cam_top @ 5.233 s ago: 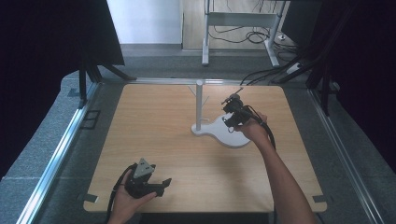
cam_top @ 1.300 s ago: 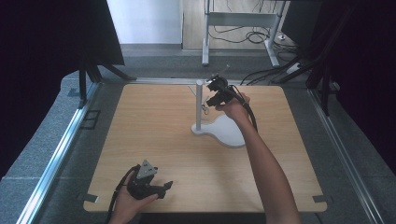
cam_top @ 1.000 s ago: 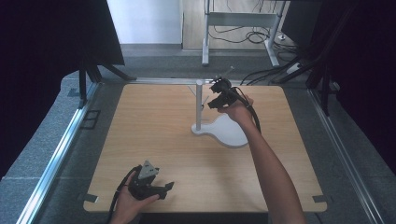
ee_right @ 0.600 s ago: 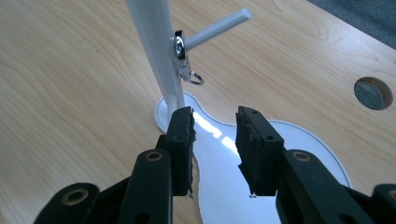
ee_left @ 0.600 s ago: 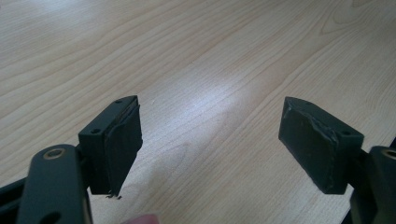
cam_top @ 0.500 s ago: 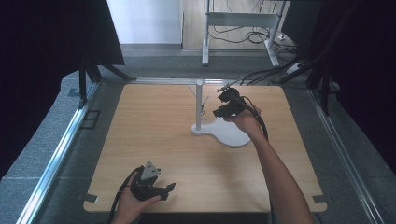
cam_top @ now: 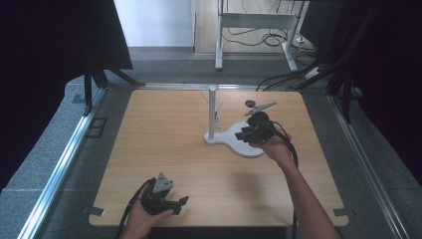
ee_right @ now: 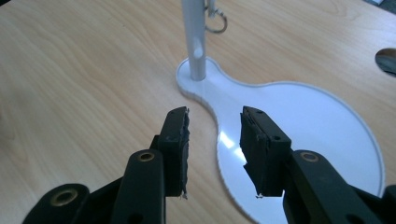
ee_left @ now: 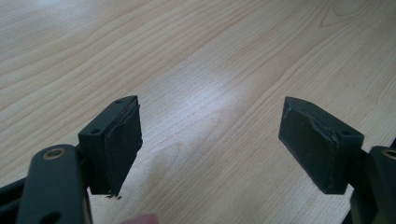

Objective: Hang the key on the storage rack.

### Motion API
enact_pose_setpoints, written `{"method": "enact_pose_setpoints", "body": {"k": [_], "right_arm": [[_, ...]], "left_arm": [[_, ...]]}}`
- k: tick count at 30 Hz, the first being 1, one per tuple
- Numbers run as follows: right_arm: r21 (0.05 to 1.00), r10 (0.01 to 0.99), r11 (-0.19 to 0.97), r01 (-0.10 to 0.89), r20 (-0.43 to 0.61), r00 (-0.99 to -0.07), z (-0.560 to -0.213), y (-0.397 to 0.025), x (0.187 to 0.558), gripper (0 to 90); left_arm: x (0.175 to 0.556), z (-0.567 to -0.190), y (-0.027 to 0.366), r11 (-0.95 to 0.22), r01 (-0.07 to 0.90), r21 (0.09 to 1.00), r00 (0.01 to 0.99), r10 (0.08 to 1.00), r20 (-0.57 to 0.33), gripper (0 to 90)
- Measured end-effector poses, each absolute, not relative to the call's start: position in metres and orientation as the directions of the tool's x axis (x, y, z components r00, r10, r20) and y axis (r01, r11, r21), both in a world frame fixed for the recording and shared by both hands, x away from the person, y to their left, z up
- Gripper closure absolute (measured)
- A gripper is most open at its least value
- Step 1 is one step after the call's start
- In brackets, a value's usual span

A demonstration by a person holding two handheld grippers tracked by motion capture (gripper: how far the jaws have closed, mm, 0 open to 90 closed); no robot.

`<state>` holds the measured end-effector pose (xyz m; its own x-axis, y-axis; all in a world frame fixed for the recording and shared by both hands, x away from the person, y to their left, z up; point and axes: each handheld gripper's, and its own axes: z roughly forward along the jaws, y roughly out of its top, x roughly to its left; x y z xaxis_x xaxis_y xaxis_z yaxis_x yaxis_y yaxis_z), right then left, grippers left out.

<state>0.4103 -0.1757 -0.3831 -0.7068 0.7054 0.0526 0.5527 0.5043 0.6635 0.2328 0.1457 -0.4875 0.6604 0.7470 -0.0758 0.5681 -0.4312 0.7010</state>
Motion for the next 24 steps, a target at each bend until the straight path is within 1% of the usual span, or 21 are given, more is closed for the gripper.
{"method": "enact_pose_setpoints", "body": {"k": [10,18,24], "right_arm": [[0.695,0.688,0.488,0.528,0.066,-0.723,-0.407,-0.195,0.372,59.5],[0.716,0.705,0.441,0.542,0.098,-0.703,-0.436,-0.217,0.339,58.3],[0.716,0.717,0.418,0.559,0.118,-0.688,-0.455,-0.231,0.324,57.9]], "left_arm": [[0.232,-0.488,0.144,-0.435,0.568,0.699,0.661,0.747,-0.072,21.8],[0.233,-0.489,0.145,-0.43,0.568,0.702,0.653,0.754,-0.067,21.8],[0.233,-0.492,0.142,-0.433,0.568,0.7,0.653,0.755,-0.062,21.9]]}}
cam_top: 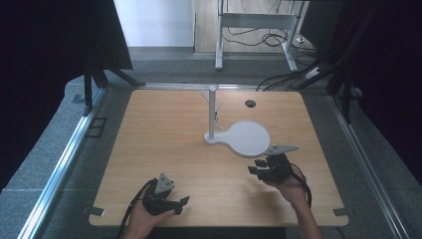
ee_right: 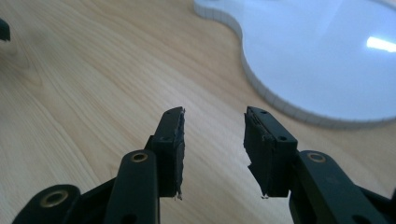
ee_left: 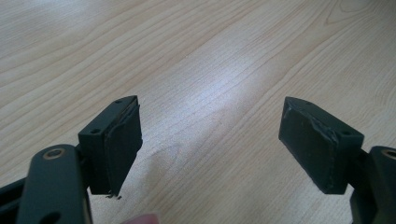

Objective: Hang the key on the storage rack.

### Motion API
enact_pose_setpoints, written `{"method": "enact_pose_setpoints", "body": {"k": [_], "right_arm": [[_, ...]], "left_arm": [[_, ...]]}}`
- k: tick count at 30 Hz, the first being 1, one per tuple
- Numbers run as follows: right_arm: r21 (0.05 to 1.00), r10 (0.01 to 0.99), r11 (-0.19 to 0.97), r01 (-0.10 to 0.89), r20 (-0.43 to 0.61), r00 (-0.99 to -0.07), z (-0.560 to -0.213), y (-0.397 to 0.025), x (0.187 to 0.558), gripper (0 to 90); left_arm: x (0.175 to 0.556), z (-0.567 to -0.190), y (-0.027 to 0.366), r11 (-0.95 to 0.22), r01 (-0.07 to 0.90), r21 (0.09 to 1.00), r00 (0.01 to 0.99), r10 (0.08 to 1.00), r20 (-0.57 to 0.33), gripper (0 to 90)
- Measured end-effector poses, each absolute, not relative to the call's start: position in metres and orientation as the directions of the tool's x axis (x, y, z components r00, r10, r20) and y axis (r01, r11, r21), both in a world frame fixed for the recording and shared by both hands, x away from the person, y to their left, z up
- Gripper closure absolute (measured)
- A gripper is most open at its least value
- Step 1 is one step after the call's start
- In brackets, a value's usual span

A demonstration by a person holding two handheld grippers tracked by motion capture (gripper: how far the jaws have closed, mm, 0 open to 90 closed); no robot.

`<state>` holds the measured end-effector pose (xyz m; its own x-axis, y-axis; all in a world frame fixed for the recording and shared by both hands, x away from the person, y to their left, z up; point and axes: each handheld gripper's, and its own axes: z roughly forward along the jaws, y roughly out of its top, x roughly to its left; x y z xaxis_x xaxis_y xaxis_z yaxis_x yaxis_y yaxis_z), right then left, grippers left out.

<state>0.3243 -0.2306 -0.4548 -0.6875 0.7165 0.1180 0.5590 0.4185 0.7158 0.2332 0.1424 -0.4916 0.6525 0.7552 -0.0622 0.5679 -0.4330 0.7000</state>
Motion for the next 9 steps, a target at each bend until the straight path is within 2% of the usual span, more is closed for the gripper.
{"method": "enact_pose_setpoints", "body": {"k": [9], "right_arm": [[0.707,0.747,0.404,0.581,0.112,-0.655,-0.469,-0.239,0.319,50.1]], "left_arm": [[0.232,-0.491,0.139,-0.444,0.561,0.699,0.663,0.747,-0.057,21.9]]}}
